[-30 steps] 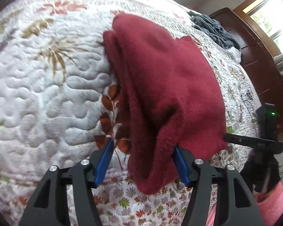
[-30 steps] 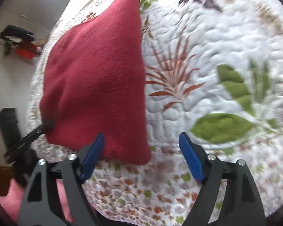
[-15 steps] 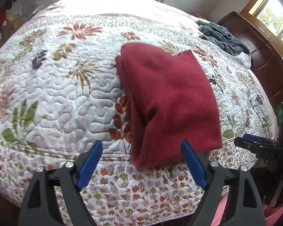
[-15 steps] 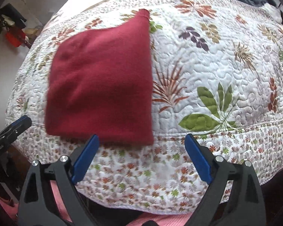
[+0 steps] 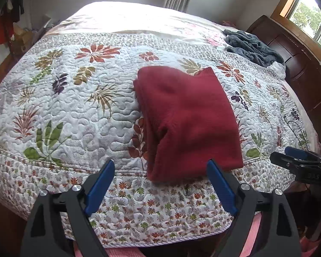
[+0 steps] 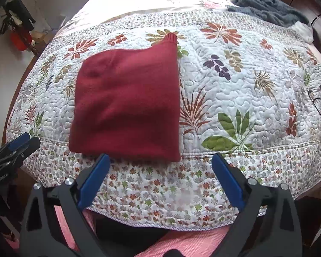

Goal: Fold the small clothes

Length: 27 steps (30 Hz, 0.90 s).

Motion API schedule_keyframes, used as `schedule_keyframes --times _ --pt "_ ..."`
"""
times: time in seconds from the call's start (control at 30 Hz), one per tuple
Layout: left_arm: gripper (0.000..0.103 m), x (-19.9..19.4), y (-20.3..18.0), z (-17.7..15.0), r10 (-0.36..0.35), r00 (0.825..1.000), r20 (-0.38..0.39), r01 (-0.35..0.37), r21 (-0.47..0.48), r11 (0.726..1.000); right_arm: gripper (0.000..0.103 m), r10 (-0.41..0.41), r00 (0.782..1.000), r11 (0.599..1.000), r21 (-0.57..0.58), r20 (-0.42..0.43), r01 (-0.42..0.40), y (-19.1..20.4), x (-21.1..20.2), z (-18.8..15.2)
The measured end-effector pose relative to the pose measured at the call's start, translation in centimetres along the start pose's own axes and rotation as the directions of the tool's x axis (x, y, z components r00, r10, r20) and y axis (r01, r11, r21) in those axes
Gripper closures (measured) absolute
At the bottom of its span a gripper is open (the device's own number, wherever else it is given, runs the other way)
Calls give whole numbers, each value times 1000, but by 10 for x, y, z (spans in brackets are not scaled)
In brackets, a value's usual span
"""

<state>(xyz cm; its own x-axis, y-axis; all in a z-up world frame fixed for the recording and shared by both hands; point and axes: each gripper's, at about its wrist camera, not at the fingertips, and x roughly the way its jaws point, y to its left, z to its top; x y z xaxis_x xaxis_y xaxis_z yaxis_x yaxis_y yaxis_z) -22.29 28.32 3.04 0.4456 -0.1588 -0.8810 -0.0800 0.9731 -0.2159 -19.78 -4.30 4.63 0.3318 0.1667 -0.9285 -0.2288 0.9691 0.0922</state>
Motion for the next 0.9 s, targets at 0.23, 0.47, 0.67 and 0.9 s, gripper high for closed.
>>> schedule_keyframes --times 0.23,0.47,0.67,0.9 --pt "15 -13 -10 0 21 1000 15 -21 9 1000 7 -13 1000 1000 3 0 13 2 -9 -2" --pt "15 -19 -19 0 37 999 20 -38 31 999 6 -49 999 999 -11 -4 49 6 -12 -7" --pt "15 -19 -25 -3 41 999 14 -42 42 998 6 -48 999 999 -8 -10 48 7 -10 -7" --pt "15 -13 -25 -5 56 998 1 -56 50 997 6 -75 997 997 1 -5 75 2 -8 -4"
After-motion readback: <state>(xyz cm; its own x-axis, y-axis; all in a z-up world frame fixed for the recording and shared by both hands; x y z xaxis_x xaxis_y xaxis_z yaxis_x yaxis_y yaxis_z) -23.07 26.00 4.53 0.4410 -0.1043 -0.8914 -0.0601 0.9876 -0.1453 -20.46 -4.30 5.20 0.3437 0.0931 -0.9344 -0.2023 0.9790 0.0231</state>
